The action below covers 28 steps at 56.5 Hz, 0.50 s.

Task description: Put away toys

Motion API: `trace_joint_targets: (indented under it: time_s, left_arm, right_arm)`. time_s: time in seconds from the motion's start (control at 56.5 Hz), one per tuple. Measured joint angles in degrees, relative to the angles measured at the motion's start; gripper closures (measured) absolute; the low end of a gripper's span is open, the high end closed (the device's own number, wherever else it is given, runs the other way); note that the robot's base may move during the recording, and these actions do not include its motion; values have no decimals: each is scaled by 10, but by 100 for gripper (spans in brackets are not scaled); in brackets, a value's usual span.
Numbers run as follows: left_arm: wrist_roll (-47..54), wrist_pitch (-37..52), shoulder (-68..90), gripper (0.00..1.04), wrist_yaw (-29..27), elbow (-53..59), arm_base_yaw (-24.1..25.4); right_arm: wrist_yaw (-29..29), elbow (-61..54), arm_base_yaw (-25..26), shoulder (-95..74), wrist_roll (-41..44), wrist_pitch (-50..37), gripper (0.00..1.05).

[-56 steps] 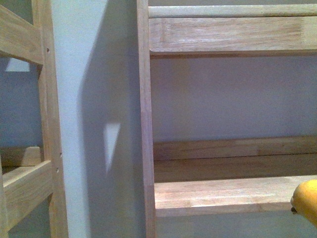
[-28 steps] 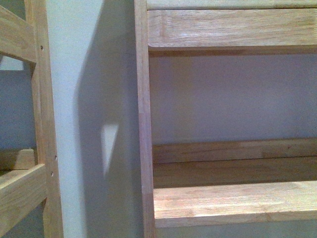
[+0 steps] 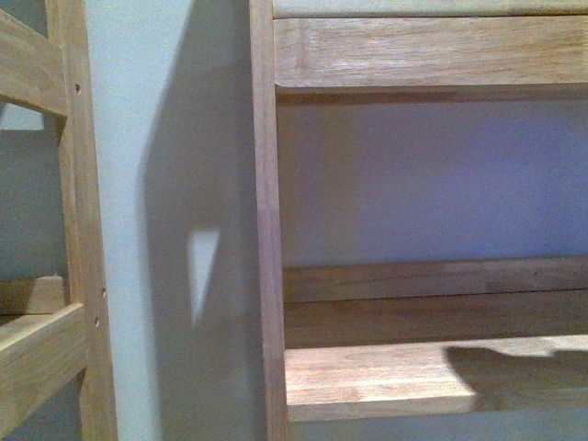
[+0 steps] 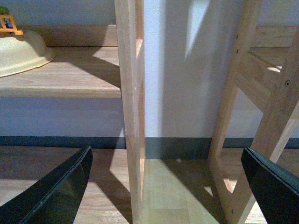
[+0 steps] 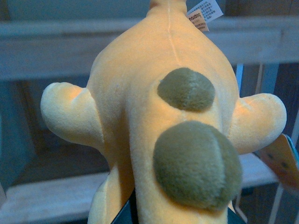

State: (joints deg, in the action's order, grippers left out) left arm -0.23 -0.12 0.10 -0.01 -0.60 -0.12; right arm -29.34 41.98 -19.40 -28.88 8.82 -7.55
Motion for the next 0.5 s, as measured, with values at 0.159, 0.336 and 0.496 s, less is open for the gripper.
trace_joint_targets:
  time_s: [0.159, 0.336, 0.496]
  left_arm:
    - [0, 0, 0, 6, 0, 0, 0]
    - [0, 0, 0, 6, 0, 0, 0]
    - [0, 0, 0, 6, 0, 0, 0]
  right_arm:
    - [7, 78, 3, -44, 38, -7, 98]
    - [64, 151, 57, -101, 36, -7, 98]
    - [124, 222, 114, -174, 2, -13, 98]
